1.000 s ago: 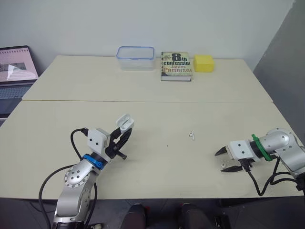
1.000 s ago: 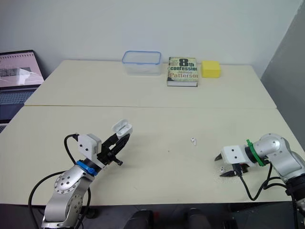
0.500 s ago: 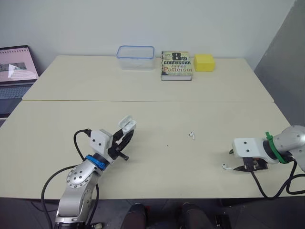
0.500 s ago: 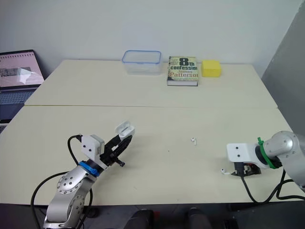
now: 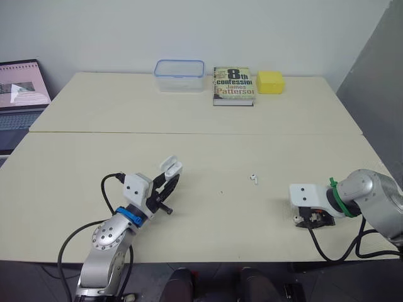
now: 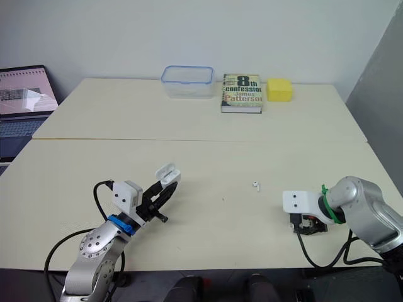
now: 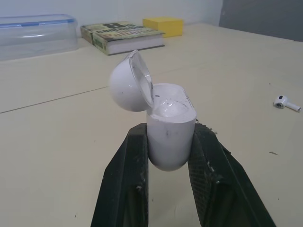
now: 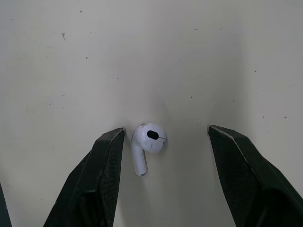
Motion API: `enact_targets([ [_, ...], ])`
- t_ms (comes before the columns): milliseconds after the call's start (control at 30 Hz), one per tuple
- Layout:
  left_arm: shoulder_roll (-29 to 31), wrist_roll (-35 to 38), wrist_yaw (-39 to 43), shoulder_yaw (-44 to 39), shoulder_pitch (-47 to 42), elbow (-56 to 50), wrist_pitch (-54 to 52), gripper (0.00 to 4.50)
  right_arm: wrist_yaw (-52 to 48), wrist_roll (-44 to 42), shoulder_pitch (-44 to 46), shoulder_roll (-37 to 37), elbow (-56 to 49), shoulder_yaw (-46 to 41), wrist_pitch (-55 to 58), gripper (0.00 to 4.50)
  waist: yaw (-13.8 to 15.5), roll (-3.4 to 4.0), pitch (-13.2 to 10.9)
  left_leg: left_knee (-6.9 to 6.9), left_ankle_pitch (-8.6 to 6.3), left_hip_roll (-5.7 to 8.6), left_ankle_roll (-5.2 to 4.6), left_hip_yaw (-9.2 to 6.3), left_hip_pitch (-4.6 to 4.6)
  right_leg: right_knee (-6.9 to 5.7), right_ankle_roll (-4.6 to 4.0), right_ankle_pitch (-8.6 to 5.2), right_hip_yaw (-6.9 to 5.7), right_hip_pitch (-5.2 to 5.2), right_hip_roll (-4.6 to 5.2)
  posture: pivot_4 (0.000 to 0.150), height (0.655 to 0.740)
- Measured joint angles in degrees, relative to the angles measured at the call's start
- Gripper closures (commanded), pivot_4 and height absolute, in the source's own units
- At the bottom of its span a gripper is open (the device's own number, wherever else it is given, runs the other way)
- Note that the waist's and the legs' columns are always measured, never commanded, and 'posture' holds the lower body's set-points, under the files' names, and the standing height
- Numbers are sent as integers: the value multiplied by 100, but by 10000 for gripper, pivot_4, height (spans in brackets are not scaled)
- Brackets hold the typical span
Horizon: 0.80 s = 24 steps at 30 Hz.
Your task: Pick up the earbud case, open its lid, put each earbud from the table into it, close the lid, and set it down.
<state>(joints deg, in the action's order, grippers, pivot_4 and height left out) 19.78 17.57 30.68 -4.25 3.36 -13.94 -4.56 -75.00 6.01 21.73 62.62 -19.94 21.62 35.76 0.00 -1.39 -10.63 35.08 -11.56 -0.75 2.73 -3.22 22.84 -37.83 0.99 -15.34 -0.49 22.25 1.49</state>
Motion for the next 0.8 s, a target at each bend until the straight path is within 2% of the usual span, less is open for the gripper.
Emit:
enact_targets([
  [67, 0, 0, -10, 0, 20, -2, 0, 37346, -21, -1, 4, -9, 2, 15, 22, 21881, 0, 0, 0, 0, 0, 0, 0, 0, 0, 0, 0, 0, 0, 0, 0, 1500, 7400],
  [233, -19, 2, -81, 0, 20, -32, -18, 37346, -106, -5, 24, -23, 1, 56, 13, 39845, -2, 0, 0, 0, 0, 0, 0, 0, -3, 0, 0, 0, 0, -3, 0, 1500, 7400],
  [267, -23, 2, -93, 0, 9, -32, -23, 37346, -110, -4, 26, -24, 1, 59, 3, 40957, -2, -1, 1, 1, 0, 0, 0, 0, -3, 0, 0, 0, 0, -3, -1, 1500, 7400],
  [533, -35, 94, 33, 57, -120, -44, -54, 37346, -115, -131, 31, -102, -27, -7, 119, 40953, -6, -1, 1, 1, 0, -1, 0, 0, -3, -1, 0, 0, 1, -2, -2, 1500, 7400],
  [733, 57, 517, 525, 166, -361, -188, -290, 37346, -74, -1373, 480, -776, -504, -927, 1077, 40954, -12, 0, -1, 2, 0, -2, 0, -2, -1, -5, 1, 1, 0, 0, -8, 1500, 7400],
  [800, 104, 596, 667, 166, -534, -173, -302, 37346, 204, -2039, 824, -1470, -649, -1455, 1689, 40954, -16, -1, -1, 1, 0, -5, 0, -5, -2, -8, 1, 1, -2, -2, -12, 1500, 7400],
])
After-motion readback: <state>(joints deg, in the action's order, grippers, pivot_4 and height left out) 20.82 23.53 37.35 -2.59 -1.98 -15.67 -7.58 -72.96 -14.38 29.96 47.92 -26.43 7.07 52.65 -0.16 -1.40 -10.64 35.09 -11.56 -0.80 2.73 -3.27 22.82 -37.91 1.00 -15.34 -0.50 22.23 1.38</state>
